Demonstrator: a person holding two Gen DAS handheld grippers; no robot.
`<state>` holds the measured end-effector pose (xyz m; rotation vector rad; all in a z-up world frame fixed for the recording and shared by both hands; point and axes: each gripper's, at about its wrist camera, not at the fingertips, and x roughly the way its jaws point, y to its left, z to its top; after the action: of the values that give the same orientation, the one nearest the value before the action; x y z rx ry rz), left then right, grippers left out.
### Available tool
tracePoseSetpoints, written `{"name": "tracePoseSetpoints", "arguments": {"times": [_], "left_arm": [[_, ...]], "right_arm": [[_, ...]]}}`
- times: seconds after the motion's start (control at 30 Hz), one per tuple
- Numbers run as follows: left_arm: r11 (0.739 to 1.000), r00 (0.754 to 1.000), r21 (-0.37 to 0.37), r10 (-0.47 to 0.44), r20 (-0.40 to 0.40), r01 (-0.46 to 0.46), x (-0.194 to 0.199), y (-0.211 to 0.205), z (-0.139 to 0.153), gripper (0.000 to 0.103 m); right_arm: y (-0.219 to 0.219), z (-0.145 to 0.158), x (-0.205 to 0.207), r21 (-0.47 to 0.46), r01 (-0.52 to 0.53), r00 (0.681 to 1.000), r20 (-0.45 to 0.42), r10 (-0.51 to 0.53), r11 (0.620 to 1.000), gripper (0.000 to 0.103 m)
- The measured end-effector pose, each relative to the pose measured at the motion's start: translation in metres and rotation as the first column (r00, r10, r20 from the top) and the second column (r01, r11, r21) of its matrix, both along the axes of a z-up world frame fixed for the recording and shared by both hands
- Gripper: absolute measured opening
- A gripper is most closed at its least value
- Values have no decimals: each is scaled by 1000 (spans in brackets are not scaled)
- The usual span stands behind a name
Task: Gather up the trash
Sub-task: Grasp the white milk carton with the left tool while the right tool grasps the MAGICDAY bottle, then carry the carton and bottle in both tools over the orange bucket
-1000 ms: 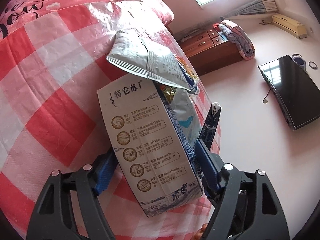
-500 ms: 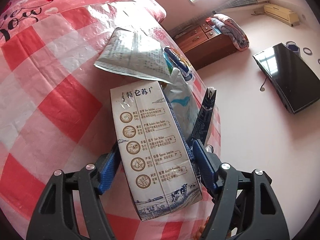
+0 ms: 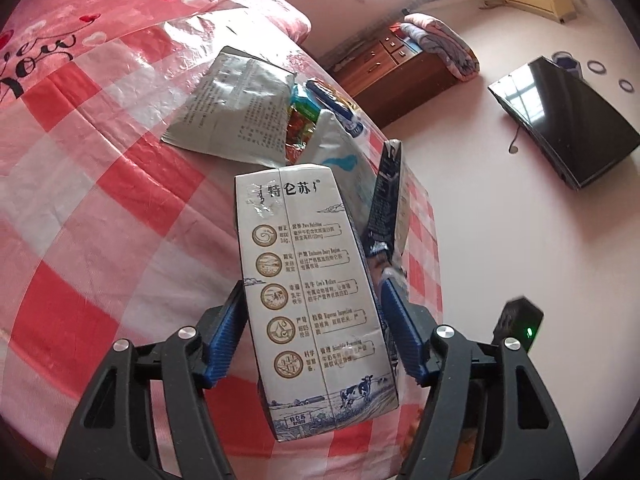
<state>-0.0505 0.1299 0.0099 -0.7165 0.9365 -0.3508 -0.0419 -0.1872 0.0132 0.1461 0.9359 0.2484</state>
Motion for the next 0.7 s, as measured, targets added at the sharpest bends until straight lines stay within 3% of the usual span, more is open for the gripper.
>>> {"name": "tracePoseSetpoints", "arguments": {"times": [0.1,0.23,0.7], "left_arm": [[1000,1000,13,-7,1,7,-5,-3,-1,68],[999,1000,36,-18,-3,18,-9,-6,-3,68],[994,998,96,-52,30,49,-30,-18,0,67]], "right_arm": [[6,-1,2,-48,1,1000,20,0,999,83],[14,-3,-3,-161,-3,999,51,11,987,65],[-6,4,-22,-73,-17,996,91,24,997,64]]}}
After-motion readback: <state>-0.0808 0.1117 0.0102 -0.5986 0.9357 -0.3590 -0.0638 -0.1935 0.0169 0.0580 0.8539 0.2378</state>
